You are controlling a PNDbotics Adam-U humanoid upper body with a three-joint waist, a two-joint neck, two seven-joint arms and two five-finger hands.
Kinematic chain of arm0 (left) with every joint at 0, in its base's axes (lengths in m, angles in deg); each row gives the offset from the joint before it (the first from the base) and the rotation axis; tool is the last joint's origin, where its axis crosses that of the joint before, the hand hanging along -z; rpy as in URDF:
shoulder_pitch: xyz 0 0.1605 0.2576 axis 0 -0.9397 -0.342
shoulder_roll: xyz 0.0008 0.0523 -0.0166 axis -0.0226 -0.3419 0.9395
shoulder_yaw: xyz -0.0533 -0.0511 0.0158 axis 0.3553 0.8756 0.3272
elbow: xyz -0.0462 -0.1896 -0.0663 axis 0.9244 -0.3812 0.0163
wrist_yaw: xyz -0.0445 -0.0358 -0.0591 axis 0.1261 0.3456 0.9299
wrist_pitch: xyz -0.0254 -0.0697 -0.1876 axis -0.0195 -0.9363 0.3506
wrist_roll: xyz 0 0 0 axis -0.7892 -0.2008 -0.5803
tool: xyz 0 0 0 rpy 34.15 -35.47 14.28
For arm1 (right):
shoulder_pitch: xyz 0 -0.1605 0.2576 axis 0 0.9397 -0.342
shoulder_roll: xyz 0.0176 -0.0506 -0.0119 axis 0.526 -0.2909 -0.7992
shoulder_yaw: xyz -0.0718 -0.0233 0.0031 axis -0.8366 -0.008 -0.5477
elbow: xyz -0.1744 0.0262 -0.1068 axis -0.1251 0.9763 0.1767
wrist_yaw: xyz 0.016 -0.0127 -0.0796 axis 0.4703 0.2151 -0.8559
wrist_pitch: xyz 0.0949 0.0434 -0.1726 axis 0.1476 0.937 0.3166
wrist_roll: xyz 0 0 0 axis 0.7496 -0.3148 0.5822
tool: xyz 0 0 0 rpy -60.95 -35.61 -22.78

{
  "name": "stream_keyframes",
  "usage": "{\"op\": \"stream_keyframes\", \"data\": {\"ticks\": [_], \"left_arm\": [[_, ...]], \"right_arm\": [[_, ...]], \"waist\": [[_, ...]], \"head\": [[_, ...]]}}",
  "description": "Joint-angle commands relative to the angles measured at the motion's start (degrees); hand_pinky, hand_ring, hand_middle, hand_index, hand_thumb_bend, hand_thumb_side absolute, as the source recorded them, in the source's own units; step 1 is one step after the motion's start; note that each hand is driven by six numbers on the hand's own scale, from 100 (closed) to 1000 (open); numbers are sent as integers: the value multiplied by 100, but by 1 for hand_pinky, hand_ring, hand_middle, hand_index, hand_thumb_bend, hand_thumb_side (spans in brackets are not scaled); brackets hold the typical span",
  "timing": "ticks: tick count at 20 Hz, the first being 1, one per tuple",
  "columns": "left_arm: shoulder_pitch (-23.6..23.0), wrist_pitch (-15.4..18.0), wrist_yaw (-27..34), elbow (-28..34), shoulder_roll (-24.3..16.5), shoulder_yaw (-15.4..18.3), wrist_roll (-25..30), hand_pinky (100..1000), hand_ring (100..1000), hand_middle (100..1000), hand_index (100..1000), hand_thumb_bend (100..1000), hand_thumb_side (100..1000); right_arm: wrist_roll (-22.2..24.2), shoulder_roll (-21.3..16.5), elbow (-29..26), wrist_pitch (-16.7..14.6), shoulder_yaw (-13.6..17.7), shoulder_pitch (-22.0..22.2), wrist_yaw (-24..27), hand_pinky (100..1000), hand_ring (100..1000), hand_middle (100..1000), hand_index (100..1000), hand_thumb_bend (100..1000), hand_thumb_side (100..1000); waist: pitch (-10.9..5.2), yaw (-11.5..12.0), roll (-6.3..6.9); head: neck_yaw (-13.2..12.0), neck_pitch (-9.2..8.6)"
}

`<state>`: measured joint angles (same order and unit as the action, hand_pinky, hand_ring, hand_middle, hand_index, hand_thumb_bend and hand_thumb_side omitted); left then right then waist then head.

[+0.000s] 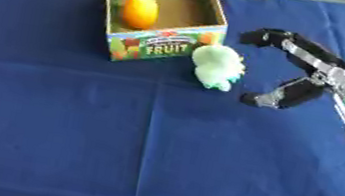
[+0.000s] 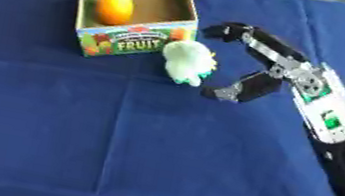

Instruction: Pick up objects on the table and place them in the box.

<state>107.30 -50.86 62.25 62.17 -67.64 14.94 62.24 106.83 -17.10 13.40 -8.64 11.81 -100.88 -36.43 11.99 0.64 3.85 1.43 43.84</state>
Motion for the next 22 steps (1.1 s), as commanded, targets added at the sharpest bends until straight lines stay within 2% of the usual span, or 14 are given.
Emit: {"op": "stream_keyframes", "data": {"ticks": [1,9,22], "left_arm": [[33,-9,11,80,-28,44,37,638,619,684,799,438,618],[30,-23,35,53,19,2,123,638,617,682,799,429,620],[51,-22,64,40,74,-40,188,635,615,681,799,421,619]], "right_arm": [[-170,49,216,7,124,-198,-174,884,886,815,919,563,372],[-309,332,750,31,240,-408,-413,876,874,803,918,533,391],[-243,657,1391,-81,301,-552,-811,873,860,789,911,533,411]], "waist": [[-83,22,2],[-75,75,8],[-60,157,43]], "head": [[36,28],[87,28],[159,28]]}}
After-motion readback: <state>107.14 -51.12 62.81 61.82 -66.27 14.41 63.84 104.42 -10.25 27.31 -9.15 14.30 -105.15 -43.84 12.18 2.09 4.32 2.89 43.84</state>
